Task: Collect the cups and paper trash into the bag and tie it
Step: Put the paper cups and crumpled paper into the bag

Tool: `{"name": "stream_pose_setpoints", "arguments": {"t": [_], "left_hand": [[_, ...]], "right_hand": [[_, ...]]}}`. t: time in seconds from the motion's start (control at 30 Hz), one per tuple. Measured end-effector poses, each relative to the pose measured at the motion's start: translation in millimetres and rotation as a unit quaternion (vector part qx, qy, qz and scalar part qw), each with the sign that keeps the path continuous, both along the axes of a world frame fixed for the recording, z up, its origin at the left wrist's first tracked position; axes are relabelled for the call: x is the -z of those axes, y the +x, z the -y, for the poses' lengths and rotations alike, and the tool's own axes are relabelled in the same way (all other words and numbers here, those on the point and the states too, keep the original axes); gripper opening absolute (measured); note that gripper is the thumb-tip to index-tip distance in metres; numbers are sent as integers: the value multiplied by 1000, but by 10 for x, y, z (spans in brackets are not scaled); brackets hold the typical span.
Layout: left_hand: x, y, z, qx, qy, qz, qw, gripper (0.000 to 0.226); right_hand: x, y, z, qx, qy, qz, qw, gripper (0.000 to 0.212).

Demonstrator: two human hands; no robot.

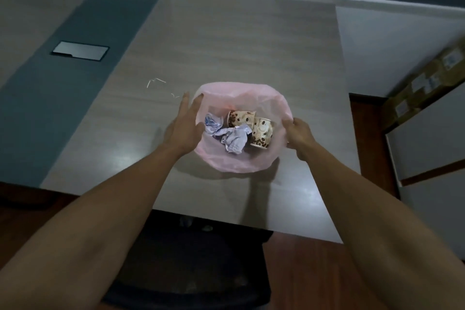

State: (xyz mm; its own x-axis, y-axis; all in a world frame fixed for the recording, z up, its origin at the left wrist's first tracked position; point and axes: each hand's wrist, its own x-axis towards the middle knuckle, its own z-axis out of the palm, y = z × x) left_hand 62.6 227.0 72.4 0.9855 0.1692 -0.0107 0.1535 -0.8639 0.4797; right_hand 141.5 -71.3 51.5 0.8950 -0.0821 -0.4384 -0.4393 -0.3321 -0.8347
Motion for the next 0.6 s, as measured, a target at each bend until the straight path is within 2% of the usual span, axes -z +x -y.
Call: {"name": "stream_pose_setpoints", "arguments": {"t": [0.27,0.47,0.6], "left_hand": [[-67,-312,35,52,2,11,999,78],[-74,-1082,4,-12,-69,13,997,80],[-101,-1772,-69,-37,-56,-8,998,74]], "right_hand": [[-62,-234,75,-31,-75,13,997,41],[-274,-762,6,-60,-110,24,992,50],[-407,-1344,-74,-114,-132,22,984,57]]}}
